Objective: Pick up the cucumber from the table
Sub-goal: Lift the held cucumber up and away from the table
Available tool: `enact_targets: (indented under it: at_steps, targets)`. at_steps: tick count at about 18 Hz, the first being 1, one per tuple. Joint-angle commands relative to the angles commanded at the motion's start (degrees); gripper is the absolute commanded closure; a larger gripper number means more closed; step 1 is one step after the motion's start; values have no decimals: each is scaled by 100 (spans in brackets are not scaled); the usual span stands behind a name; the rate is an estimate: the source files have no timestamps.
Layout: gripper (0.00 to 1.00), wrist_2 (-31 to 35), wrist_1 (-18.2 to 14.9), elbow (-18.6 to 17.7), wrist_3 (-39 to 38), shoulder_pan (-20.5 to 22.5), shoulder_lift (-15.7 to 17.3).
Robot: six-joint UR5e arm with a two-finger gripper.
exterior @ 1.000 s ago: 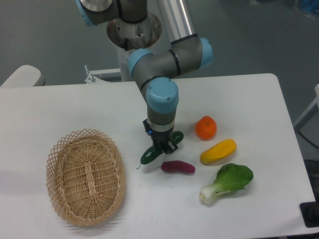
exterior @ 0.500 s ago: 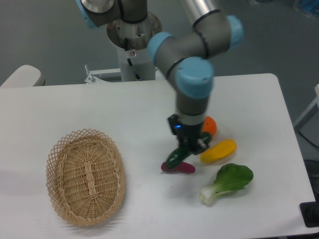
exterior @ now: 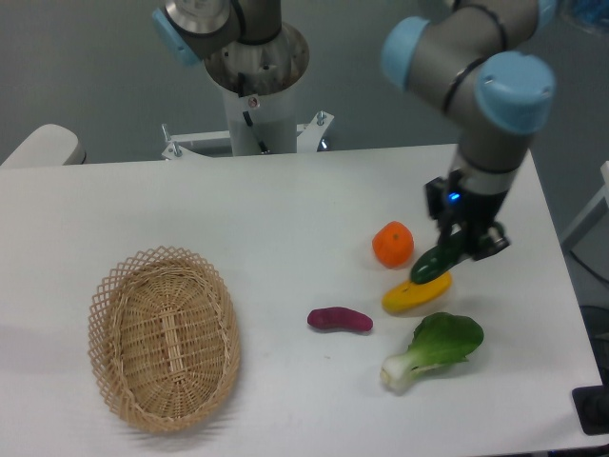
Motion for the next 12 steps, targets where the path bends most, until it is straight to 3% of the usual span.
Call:
enact_targets:
  at_steps: [12]
  targets:
    - [87, 26, 53, 53, -70, 36, -35]
